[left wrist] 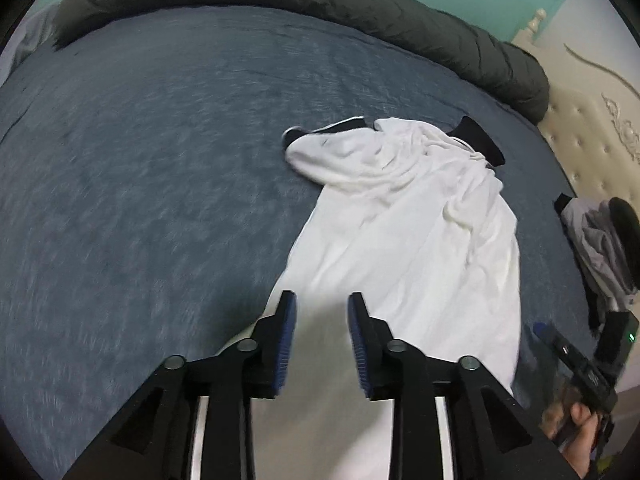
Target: Fold clothes
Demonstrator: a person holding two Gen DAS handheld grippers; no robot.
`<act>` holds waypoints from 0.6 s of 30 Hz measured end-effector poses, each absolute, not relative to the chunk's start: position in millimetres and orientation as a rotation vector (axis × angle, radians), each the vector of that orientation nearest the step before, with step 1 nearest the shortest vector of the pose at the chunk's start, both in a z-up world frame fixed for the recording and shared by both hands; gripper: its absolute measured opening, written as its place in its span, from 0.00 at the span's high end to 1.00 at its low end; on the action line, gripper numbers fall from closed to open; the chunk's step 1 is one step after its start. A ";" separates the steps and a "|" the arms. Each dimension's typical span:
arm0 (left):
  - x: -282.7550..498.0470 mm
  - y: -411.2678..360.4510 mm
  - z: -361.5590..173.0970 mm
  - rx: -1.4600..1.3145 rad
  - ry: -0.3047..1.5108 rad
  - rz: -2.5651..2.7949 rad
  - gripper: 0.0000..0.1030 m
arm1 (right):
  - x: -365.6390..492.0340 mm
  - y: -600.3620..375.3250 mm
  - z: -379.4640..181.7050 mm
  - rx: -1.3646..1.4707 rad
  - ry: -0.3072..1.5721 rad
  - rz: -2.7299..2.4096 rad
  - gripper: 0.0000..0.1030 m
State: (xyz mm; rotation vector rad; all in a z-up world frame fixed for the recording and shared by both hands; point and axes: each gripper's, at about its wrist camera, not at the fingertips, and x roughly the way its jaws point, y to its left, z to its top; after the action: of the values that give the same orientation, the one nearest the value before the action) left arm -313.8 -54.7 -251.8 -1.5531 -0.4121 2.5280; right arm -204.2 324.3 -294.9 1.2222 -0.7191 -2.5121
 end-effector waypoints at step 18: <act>-409.0 -24.1 -285.6 -1.545 -0.496 2.524 0.86 | -209.5 340.3 -303.1 1.232 -0.791 -2.503 0.31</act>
State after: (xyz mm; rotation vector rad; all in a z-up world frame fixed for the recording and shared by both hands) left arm -409.0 -24.1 -285.6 -1.5448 -0.4957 2.5239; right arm -209.5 340.3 -303.1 1.2319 -0.7913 -2.5034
